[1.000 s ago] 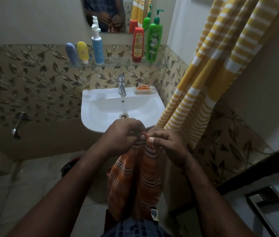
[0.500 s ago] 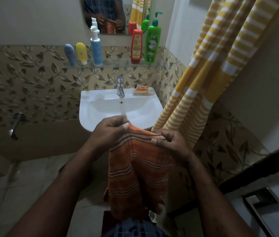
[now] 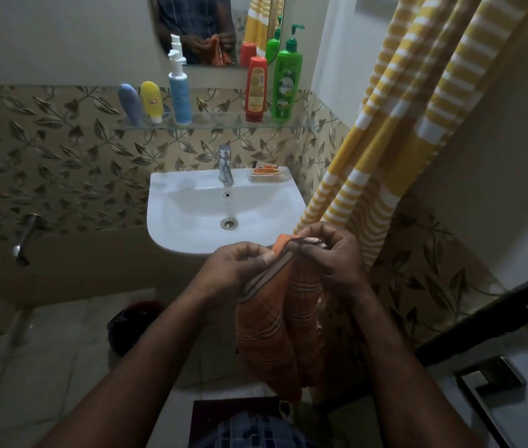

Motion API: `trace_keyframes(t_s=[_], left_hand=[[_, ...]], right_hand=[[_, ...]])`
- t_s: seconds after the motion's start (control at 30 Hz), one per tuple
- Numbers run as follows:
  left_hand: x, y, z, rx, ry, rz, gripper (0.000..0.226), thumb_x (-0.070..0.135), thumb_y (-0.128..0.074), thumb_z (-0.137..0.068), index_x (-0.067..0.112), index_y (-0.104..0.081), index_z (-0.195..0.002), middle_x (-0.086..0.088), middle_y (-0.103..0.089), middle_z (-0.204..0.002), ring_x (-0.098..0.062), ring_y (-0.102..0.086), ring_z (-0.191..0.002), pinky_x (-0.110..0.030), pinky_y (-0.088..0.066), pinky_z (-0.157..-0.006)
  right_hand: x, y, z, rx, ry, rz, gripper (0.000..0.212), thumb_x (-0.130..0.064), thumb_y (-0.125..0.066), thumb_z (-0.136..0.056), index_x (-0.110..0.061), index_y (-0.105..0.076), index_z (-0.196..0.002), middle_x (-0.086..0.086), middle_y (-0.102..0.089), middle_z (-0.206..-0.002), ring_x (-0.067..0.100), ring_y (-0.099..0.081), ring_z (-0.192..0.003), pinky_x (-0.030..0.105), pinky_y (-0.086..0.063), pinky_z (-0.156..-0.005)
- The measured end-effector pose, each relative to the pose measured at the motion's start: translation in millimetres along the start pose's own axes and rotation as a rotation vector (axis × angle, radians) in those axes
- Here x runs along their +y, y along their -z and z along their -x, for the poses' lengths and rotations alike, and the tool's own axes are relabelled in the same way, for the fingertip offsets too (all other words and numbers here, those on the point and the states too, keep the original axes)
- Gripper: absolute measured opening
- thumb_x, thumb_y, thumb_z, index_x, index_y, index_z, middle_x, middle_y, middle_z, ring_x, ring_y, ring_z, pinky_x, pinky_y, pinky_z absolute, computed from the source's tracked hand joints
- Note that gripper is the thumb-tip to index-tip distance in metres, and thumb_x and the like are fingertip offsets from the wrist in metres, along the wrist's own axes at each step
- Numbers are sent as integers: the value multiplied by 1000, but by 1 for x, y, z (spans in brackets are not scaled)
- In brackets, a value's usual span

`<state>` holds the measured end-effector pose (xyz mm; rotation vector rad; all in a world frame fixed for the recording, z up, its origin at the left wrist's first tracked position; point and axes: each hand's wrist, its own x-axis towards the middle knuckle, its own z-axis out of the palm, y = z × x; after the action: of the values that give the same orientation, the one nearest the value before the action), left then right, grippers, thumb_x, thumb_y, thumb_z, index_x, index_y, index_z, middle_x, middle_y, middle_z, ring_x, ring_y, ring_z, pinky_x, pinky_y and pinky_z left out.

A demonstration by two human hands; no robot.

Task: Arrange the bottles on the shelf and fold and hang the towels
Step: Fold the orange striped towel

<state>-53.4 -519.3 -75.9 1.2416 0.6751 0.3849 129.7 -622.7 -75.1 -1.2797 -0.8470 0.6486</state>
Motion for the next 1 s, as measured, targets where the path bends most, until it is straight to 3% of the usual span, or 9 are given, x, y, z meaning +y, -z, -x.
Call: trace_keyframes(t_s=[0.13,0.27,0.33,0.4,0.53,0.7,0.77,0.9,1.0], left_hand=[[12,5,2,-120,175,83,52,20,-83,-79,-15,-67,-115,-40,-66,-123,-38,-68,-95,-41,-60,-85],[21,-11,2,-78,132,183,37,10,-75,-79,-10,-74,-109,-32,-74,-111,-34,-76,-86,-40,-63,-84],[25,-15,0,-12,44,149,24,9,-72,-84,-2,-78,-104,-29,-76,-106,-35,-77,-88,-41,-65,-81],[28,-12,-1,-35,-27,56,17,1,-66,-93,4,-79,-103,-23,-79,-101,-32,-77,-88,-35,-66,-75],[47,0,5,-377,-91,-345,45,-19,-54,-94,15,-82,-103,-6,-81,-104,-19,-77,-100,-27,-61,-87],[55,-5,-2,-325,-129,-522,29,-10,-62,-95,11,-80,-105,-14,-80,-104,-22,-76,-100,-41,-58,-98],[53,-5,-4,-258,-158,-531,24,-5,-64,-97,9,-80,-105,-12,-80,-101,-25,-76,-101,-45,-59,-99],[48,3,-5,-95,-169,-549,12,22,-71,-98,16,-81,-94,-7,-80,-91,-28,-77,-91,-55,-60,-92],[42,1,-3,-25,-213,-571,19,39,-77,-93,22,-81,-87,-6,-79,-85,-29,-76,-86,-60,-60,-85]], right_hand=[[0,4,3,44,34,62,22,3,-86,-76,-12,-71,-79,-4,-70,-70,6,-63,-65,20,-52,-61],[5,3,7,41,11,60,20,-2,-87,-78,-19,-77,-80,3,-74,-77,15,-65,-72,28,-54,-66],[5,5,10,20,-10,3,8,-13,-84,-82,-19,-80,-87,10,-75,-85,22,-67,-80,36,-55,-75],[3,10,11,33,-40,-53,15,-30,-79,-84,-17,-82,-92,11,-77,-92,23,-70,-88,37,-56,-81],[3,22,9,-10,-70,-48,48,-57,-82,-80,-14,-82,-100,17,-79,-101,29,-75,-96,39,-59,-87],[3,10,12,-257,-86,101,51,-64,-80,-77,-14,-81,-87,2,-74,-83,14,-65,-78,27,-50,-70],[0,7,13,-301,-91,90,35,-52,-81,-78,-17,-77,-77,-3,-69,-73,8,-61,-70,23,-47,-66],[-2,12,13,-346,-66,115,15,-32,-84,-77,-18,-79,-81,8,-76,-90,22,-70,-89,36,-54,-82],[-2,7,10,-329,-52,191,20,-28,-87,-75,-16,-77,-87,-4,-76,-91,14,-72,-95,33,-55,-82]])
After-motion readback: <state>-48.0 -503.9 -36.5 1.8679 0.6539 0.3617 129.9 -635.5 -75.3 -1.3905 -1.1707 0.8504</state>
